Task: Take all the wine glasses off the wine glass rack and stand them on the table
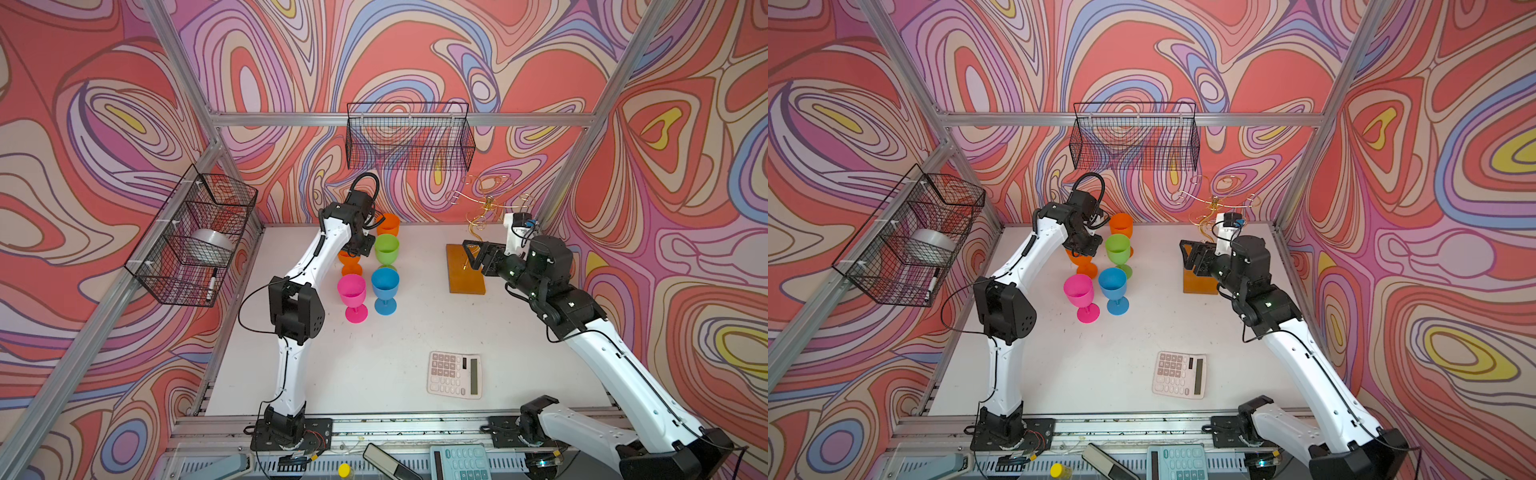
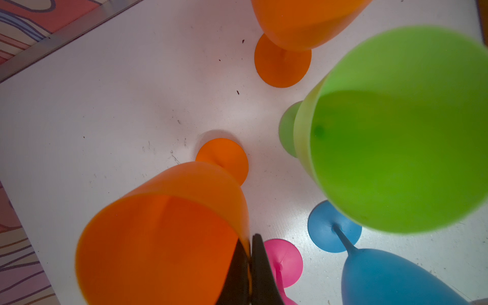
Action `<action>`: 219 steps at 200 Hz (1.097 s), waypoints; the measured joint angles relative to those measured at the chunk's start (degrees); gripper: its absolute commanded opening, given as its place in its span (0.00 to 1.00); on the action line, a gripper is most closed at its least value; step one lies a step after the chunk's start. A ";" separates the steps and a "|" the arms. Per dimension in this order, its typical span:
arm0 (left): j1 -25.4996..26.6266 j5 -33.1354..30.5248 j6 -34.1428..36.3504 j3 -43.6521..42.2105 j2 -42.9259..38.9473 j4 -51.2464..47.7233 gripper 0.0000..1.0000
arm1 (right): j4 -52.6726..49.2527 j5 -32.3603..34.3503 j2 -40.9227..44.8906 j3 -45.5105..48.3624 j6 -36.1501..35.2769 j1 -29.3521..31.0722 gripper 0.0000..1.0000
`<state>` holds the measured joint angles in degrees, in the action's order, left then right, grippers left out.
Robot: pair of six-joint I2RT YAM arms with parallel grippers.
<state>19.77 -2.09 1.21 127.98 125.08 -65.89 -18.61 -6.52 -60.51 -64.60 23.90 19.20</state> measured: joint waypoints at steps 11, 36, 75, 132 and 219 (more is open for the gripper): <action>0.00 0.15 0.00 -0.55 0.00 0.04 0.00 | -0.22 0.55 0.15 0.00 -0.31 0.00 0.83; 0.00 0.22 0.00 -1.36 0.00 0.68 0.08 | -0.46 1.36 0.20 0.00 -0.74 0.00 0.83; 0.00 0.55 -0.02 -1.77 0.00 1.18 0.35 | -1.18 2.12 0.20 0.00 -1.07 0.00 0.84; 0.00 0.13 0.04 -1.75 -0.17 1.18 0.74 | -1.66 2.69 0.20 -0.11 -1.79 0.00 0.84; 0.02 -1.92 0.07 -1.29 -7.52 0.68 0.98 | -1.66 2.62 -0.22 -1.95 -2.23 0.00 0.86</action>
<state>19.79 -4.01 1.28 126.69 117.56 -65.21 -20.27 -3.90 -60.73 -66.54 21.67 19.20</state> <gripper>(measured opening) 0.954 0.852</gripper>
